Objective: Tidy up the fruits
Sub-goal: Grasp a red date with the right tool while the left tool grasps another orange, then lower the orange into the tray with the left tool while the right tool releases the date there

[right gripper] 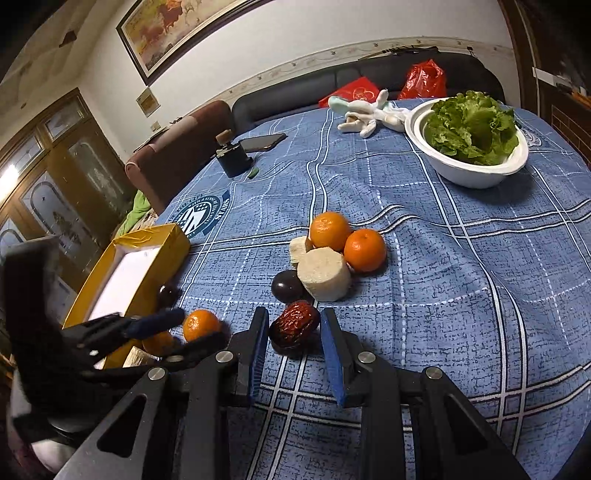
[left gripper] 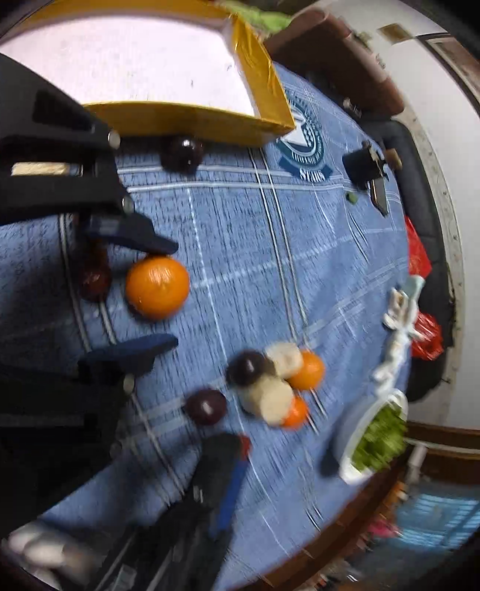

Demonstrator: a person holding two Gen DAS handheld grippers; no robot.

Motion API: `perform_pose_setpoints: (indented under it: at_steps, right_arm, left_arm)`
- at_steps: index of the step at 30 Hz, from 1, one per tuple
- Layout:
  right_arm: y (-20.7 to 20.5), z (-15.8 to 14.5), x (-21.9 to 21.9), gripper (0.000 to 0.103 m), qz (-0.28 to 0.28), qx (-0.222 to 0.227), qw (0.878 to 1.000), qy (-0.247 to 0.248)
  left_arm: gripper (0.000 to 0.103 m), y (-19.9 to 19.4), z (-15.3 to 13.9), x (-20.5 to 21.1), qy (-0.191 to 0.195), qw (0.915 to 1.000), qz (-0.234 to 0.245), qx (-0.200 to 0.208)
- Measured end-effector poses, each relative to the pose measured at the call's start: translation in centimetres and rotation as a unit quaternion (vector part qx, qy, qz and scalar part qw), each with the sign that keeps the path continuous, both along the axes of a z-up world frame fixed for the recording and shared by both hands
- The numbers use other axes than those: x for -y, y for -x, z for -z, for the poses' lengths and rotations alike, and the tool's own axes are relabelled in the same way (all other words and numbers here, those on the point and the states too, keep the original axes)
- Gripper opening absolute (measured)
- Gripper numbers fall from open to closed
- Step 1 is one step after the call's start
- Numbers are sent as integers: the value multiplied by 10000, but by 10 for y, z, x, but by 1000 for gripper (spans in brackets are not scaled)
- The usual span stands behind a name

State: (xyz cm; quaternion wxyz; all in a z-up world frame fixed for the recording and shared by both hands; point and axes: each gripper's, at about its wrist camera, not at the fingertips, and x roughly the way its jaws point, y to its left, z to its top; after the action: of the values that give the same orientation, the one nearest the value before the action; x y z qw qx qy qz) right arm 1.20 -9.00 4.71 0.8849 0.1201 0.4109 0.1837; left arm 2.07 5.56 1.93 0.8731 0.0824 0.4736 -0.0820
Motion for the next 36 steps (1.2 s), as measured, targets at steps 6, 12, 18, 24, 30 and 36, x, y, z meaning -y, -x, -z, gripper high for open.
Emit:
perform_pose_setpoints:
  at_steps: [6, 12, 18, 24, 30, 36]
  right_arm:
    - [2, -1, -5, 32, -49, 93, 9999, 62]
    - [11, -3, -16, 32, -146, 304, 9991, 251]
    - [27, -10, -53, 32, -549, 364, 9973, 329]
    - [66, -32, -136, 32, -1752, 294, 9840, -154]
    - [74, -26, -203, 32, -2367, 35, 9715, -101]
    - [63, -6, -236, 33, -2405, -117, 9702, 278]
  left_arm:
    - [33, 11, -11, -17, 330, 9989, -308, 157]
    - [33, 54, -57, -76, 935, 9873, -1061, 727]
    - [33, 99, -64, -161, 891, 9699, -2074, 912]
    - [33, 117, -42, -220, 1008, 9523, -2787, 730]
    - [34, 131, -32, -243, 1313, 9442, -2937, 707]
    - [57, 142, -31, -251, 1509, 9425, -2889, 747]
